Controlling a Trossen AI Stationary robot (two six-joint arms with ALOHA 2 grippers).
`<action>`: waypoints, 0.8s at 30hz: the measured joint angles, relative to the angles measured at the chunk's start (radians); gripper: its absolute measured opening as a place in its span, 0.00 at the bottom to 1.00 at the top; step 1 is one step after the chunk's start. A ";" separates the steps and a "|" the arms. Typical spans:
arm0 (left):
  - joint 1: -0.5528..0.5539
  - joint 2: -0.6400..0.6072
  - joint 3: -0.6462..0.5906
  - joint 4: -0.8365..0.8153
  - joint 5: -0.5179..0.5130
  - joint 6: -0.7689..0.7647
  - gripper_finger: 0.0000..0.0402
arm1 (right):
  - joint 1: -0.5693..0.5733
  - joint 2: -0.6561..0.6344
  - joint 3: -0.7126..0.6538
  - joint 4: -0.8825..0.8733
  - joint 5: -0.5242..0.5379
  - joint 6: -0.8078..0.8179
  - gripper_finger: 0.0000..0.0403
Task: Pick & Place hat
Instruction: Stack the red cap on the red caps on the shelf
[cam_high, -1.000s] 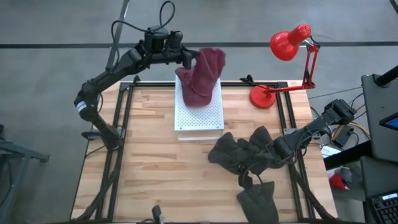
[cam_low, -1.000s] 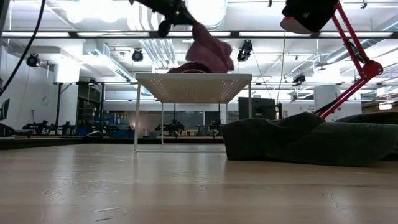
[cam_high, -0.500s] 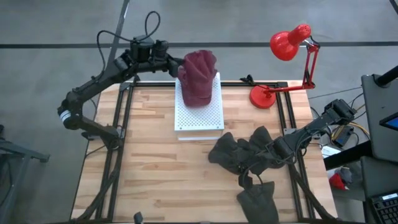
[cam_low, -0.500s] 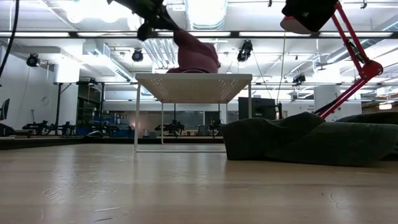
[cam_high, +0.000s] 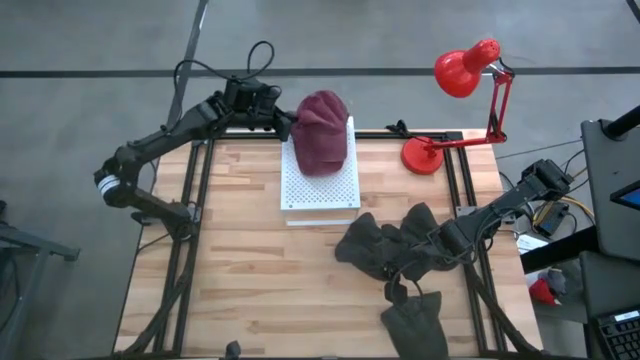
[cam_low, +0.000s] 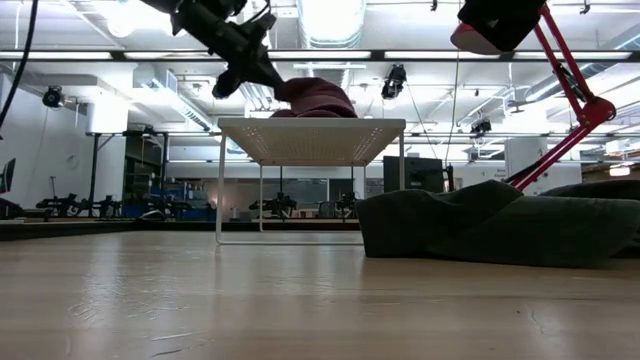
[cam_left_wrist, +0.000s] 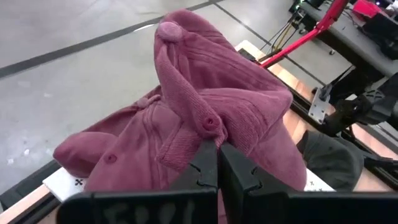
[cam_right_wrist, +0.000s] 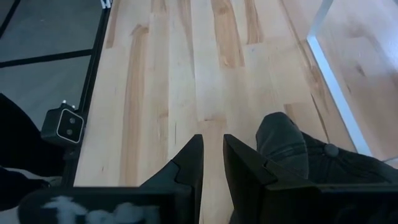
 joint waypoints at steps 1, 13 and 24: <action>0.000 0.000 0.006 0.000 0.009 -0.002 0.00 | 0.000 0.000 0.000 0.000 0.000 0.000 0.15; -0.002 -0.001 0.126 0.001 0.160 0.008 0.00 | -0.001 0.000 -0.003 -0.008 0.000 -0.004 0.15; -0.011 0.018 0.131 0.008 0.334 0.079 0.00 | -0.001 0.000 -0.005 -0.009 0.001 -0.020 0.15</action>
